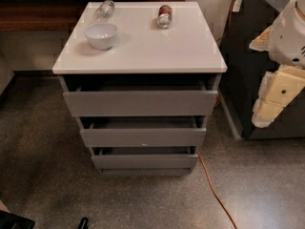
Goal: Pick apple from middle drawer and place on counter
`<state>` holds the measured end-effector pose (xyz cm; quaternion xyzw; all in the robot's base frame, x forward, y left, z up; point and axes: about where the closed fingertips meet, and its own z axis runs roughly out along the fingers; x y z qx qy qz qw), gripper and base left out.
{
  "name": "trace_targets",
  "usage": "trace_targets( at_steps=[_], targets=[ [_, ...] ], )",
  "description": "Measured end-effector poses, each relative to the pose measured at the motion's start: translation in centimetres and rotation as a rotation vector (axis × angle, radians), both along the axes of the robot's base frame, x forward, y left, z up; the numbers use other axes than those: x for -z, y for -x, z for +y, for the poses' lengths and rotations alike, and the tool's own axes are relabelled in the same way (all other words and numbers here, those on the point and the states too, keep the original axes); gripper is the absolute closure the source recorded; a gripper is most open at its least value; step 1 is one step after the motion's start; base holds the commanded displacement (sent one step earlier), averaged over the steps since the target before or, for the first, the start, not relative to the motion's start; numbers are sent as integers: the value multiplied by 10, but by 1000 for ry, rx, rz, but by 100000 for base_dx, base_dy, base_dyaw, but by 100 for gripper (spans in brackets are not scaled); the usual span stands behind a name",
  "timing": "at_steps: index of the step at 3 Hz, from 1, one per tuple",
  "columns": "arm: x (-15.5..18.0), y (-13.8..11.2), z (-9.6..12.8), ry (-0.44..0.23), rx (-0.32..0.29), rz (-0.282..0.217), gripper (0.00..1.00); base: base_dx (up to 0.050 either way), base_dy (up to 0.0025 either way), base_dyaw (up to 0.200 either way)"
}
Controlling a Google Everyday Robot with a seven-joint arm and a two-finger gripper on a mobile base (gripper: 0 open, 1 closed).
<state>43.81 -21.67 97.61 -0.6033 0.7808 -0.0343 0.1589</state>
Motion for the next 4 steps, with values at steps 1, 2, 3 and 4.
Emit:
trace_targets(
  at_steps=[1, 2, 3, 4],
  targets=[
    [0, 0, 0, 0, 0, 0, 0, 4950, 0, 1],
    [2, -1, 2, -2, -4, 3, 0, 0, 0, 0],
    [9, -3, 9, -8, -17, 13, 0, 0, 0, 0],
    [27, 0, 27, -45, -62, 16, 0, 0, 0, 0]
  ],
)
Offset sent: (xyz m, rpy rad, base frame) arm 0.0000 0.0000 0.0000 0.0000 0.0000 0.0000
